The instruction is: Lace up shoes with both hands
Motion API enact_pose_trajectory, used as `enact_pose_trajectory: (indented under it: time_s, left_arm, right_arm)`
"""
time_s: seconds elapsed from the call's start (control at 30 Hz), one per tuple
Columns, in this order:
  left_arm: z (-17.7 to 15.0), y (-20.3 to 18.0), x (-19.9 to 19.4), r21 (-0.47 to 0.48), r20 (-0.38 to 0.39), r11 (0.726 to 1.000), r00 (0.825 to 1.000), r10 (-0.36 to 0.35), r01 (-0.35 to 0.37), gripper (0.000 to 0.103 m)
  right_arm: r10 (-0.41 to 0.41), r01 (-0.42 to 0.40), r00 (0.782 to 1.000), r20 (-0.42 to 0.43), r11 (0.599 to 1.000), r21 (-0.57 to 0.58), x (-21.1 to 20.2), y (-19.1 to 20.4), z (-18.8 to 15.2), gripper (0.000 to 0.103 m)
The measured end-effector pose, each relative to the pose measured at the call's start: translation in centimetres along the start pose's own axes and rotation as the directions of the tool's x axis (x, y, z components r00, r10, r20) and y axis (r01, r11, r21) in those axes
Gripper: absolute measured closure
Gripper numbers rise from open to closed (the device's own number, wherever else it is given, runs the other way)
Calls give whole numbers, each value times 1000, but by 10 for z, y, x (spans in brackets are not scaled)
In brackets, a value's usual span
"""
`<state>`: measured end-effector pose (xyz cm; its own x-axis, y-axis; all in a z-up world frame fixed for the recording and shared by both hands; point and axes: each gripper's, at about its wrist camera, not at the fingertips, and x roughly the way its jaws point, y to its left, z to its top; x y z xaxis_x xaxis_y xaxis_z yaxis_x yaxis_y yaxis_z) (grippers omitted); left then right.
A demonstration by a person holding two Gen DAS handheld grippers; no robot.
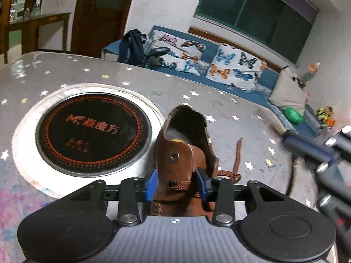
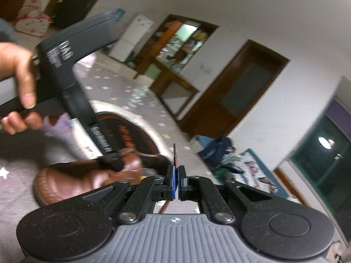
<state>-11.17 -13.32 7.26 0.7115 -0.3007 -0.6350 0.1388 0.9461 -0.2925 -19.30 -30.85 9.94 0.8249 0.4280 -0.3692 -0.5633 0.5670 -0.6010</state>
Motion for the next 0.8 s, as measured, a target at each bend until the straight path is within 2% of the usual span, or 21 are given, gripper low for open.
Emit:
enact_pose_trajectory:
  time_s: [0.13,0.23,0.4,0.53,0.67,0.8]
  left_arm:
    - [2,17,-1,-19,-14,996,996,-87,87,68]
    - [5,35,1,-44,-29,983,983,-182,180,68]
    - [8,62,8,-78,-39,941,942,-332,329,68]
    - [7,80,13,-93,-30,897,899,-437,432,68]
    - [6,93,18,-120,-18,854,859,-512,507,68]
    - [5,102,22,-129,-4,821,827,-562,557,68]
  right_arm:
    - [56,-56,998,-12,998,-27,11,12,0,102]
    - [85,-86,996,-26,996,-36,17,15,1,102]
    - [119,-122,992,-42,990,-66,25,22,0,102]
    - [143,-147,988,-53,984,-99,32,25,1,102]
    - [169,-177,983,-65,975,-132,37,28,3,102]
    - [192,-202,978,-77,965,-170,43,32,3,101]
